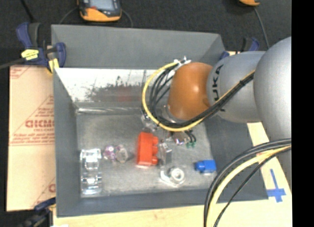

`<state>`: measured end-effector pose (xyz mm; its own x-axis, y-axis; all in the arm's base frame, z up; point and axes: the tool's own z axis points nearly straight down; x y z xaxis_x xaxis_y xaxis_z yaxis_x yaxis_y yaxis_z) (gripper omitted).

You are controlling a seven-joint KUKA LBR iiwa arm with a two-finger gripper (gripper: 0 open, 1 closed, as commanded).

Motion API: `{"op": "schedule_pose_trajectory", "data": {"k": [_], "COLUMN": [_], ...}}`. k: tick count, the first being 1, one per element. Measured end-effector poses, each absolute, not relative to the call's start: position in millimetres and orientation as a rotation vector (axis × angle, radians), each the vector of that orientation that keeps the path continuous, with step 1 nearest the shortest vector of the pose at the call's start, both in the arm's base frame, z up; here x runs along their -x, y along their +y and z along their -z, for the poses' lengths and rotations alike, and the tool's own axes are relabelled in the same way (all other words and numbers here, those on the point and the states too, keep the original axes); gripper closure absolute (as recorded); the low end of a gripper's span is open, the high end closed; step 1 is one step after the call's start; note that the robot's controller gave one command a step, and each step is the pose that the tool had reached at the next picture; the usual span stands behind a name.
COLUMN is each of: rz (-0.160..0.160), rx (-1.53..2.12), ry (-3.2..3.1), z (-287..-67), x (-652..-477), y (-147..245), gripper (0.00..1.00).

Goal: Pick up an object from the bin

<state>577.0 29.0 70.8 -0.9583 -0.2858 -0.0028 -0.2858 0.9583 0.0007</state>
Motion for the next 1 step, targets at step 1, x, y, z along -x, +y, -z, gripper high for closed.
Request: {"op": "schedule_pose_trajectory", "data": {"k": [1], "rz": [0.001], "rx": [0.452], "ry": [3.105], "z": [-71.0], "x": [-577.5], "y": [27.7], "gripper": [1.00]}}
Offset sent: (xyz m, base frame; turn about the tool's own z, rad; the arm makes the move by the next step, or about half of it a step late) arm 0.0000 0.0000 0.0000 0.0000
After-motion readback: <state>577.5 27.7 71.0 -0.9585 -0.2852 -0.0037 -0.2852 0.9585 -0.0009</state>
